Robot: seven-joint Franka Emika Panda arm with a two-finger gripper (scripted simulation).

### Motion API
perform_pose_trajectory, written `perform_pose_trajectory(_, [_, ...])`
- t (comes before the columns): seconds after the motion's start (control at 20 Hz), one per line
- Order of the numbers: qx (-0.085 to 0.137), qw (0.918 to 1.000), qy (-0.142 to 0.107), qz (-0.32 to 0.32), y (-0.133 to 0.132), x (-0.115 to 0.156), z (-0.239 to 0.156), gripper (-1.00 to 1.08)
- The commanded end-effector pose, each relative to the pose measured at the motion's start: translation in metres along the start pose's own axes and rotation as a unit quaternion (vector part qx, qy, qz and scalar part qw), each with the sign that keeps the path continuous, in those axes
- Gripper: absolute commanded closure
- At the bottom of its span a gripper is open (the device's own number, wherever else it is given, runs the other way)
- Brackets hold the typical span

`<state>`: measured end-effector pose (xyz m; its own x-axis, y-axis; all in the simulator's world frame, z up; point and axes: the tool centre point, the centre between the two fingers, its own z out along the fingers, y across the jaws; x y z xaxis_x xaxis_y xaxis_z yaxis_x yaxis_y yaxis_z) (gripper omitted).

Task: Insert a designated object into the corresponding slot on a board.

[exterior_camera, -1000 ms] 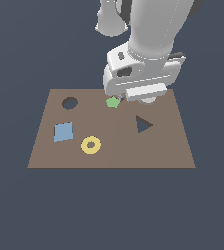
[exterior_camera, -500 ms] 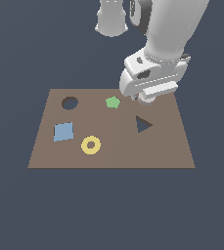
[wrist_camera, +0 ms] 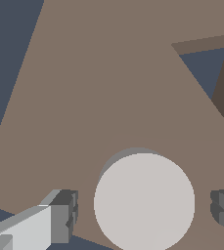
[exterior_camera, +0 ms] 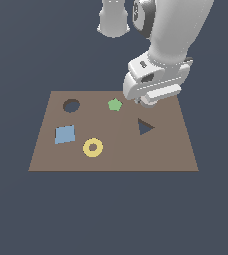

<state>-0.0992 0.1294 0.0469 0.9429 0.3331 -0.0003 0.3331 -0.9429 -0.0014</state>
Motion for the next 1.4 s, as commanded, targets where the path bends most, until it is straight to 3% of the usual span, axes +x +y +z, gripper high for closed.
perform_pose_trajectory(0.0, [0.0, 1.0, 0.0, 0.0, 0.0, 0.0, 0.006, -0.92])
perform_pose_trajectory(0.3, [-0.001, 1.0, 0.0, -0.001, 0.0, -0.001, 0.017, -0.92])
perform_pose_trajectory(0.35, [-0.001, 1.0, 0.0, -0.001, 0.0, -0.001, 0.017, 1.08])
perform_pose_trajectory(1.0, [-0.001, 1.0, 0.0, 0.001, 0.0, -0.001, 0.016, 1.08])
perform_pose_trajectory(1.35, [-0.001, 0.9991, 0.0, 0.043, 0.01, 0.009, 0.016, 1.08])
